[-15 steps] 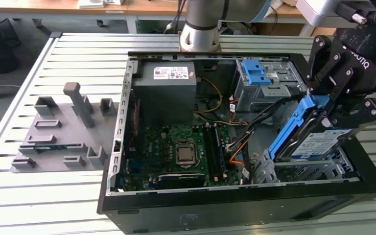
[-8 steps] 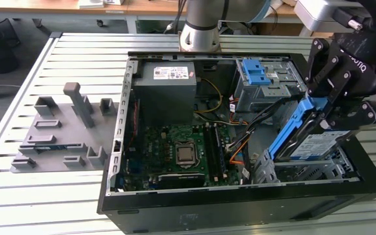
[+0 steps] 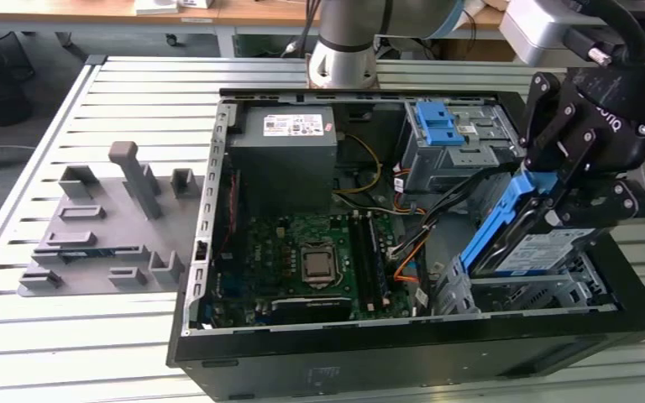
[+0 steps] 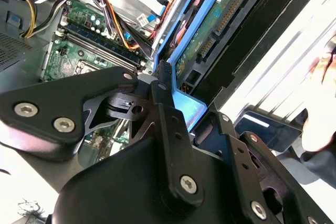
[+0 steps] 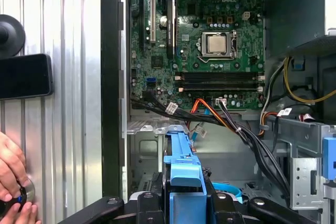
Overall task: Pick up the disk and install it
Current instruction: 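Insert the disk into the insertion slot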
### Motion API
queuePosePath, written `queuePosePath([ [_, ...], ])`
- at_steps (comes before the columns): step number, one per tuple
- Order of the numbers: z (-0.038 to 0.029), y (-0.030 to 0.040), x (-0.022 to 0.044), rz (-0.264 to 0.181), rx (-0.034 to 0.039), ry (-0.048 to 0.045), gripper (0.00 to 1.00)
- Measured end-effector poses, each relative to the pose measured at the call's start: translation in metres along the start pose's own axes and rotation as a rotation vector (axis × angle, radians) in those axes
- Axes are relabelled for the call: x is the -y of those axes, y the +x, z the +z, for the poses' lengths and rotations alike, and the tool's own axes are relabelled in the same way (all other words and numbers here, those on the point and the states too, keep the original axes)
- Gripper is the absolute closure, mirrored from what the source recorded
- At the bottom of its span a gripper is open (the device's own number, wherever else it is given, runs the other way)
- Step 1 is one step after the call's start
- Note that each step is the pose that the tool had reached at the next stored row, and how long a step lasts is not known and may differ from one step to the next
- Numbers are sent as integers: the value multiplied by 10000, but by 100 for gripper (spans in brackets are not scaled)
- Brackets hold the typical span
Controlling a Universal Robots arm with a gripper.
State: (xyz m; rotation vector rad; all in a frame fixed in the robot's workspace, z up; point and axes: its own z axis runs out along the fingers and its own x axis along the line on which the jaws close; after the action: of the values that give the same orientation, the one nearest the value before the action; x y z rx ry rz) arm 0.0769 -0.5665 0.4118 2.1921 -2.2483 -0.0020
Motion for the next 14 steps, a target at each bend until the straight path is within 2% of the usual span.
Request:
queuePosePath([
  [14,116,0,0,0,0,0,64],
])
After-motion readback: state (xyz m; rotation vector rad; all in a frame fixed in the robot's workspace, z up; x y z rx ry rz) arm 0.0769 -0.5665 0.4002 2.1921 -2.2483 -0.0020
